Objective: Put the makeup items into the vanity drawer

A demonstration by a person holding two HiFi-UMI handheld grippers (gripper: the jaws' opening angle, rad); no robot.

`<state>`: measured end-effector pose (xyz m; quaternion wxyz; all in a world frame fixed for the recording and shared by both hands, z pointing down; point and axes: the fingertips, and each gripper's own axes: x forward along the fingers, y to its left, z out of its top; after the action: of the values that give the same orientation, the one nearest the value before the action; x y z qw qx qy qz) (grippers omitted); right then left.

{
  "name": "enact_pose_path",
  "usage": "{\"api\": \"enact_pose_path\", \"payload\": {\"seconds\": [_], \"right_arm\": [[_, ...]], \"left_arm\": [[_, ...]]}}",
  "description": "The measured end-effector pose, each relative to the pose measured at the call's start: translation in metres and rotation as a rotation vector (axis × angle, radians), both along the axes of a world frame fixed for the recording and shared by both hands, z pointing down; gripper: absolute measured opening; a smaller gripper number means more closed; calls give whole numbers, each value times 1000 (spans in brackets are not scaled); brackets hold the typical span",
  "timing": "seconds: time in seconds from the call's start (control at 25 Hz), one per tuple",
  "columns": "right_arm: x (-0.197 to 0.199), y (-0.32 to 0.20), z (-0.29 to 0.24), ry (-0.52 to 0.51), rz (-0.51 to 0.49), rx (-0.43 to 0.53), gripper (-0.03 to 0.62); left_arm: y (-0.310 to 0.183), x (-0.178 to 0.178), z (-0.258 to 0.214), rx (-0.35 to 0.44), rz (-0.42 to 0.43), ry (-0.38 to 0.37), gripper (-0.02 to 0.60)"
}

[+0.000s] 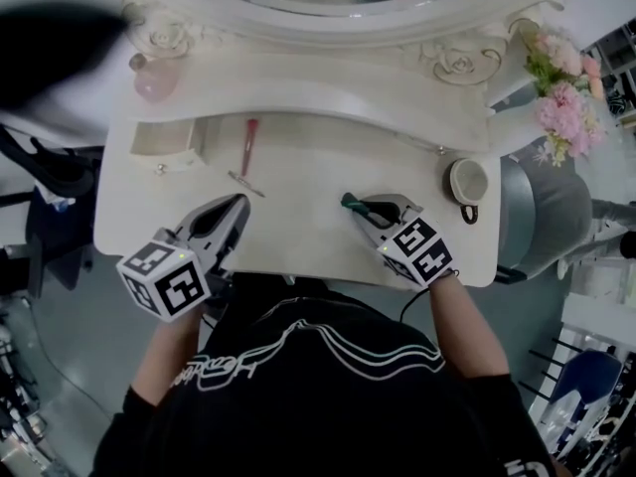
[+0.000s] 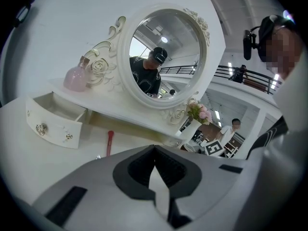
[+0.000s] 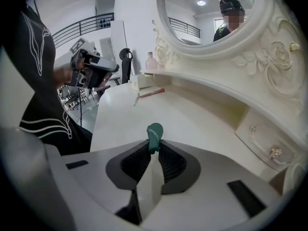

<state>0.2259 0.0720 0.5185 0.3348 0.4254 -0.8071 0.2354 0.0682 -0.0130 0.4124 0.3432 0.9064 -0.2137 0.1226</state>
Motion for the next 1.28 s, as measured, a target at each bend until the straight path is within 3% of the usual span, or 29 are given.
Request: {"api": "enact_pose_path", "payload": {"seconds": [0.4,0.76,1.28], "right_arm": [[-39,-43,-66,-53,-24,92,69],[-103,-112,-115,-91,-106,171,71],[-195,-193,-125,-136,-211,213,71]], "left_arm": [[-21,-33,-16,11,-49,12,21],[-63,-91,-33,13,-128,7,21],[-104,-158,-27,-8,-214,-2,21]]}}
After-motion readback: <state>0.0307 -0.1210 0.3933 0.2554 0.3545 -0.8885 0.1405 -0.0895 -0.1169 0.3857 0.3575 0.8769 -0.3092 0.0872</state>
